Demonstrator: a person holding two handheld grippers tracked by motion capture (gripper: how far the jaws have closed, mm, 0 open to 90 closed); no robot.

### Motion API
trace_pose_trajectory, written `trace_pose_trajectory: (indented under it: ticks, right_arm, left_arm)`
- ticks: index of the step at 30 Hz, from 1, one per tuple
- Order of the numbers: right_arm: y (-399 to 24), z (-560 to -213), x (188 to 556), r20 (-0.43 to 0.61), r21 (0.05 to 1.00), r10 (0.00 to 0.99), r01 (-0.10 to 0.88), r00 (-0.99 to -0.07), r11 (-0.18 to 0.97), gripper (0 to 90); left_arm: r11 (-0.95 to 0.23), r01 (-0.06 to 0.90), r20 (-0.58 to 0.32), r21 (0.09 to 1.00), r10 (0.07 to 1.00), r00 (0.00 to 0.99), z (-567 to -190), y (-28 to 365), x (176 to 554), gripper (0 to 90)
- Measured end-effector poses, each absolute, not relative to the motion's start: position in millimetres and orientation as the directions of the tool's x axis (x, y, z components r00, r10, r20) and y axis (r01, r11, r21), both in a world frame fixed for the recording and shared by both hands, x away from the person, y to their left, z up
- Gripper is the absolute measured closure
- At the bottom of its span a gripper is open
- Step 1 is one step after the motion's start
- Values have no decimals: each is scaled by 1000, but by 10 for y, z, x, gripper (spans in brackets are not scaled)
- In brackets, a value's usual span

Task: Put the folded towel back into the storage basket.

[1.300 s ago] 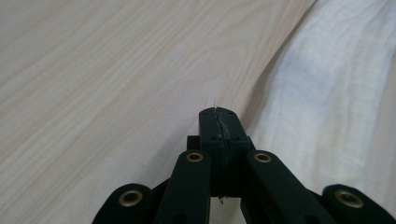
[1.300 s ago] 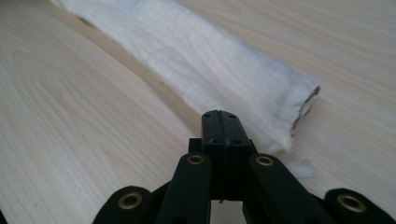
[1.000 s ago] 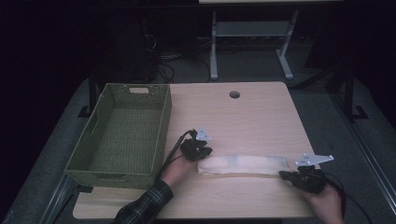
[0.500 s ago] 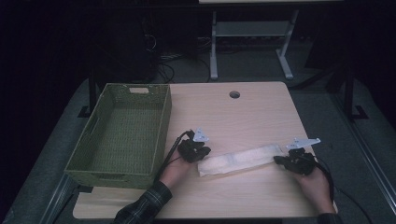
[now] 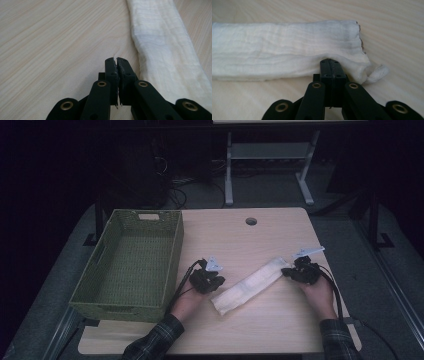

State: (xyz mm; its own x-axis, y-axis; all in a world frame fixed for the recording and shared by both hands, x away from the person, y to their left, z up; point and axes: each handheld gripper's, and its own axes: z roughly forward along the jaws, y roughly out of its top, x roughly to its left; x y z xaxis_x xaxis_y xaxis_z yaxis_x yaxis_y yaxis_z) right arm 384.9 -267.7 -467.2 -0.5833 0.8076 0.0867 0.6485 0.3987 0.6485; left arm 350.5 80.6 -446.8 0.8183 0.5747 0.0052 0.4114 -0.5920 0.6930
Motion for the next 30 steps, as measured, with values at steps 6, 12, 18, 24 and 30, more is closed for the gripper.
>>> trace_pose_trajectory:
  ticks: [6, 12, 18, 24, 30]
  right_arm:
    - [-2540, -4672, 4038, 69, 653, 804, 636, -591, 412, 899]
    - [-2593, -4654, 3887, 87, 687, 812, 625, -578, 371, 897]
    - [-2738, -4568, 3685, 92, 735, 812, 590, -577, 336, 894]
    - [-2831, -4507, 3601, 98, 759, 820, 576, -563, 304, 887]
    - [-2858, -4506, 3609, 93, 764, 821, 569, -564, 304, 879]
  left_arm:
    - [-594, 414, 3, 689, 574, 819, -4474, 812, 3492, 871]
    - [-599, 439, -20, 669, 576, 817, -4499, 833, 3410, 885]
    - [-627, 442, -41, 641, 548, 836, -4542, 872, 3320, 896]
    - [-647, 424, -79, 634, 491, 867, -4569, 822, 3208, 896]
    - [-669, 391, -91, 632, 437, 895, -4570, 734, 3086, 896]
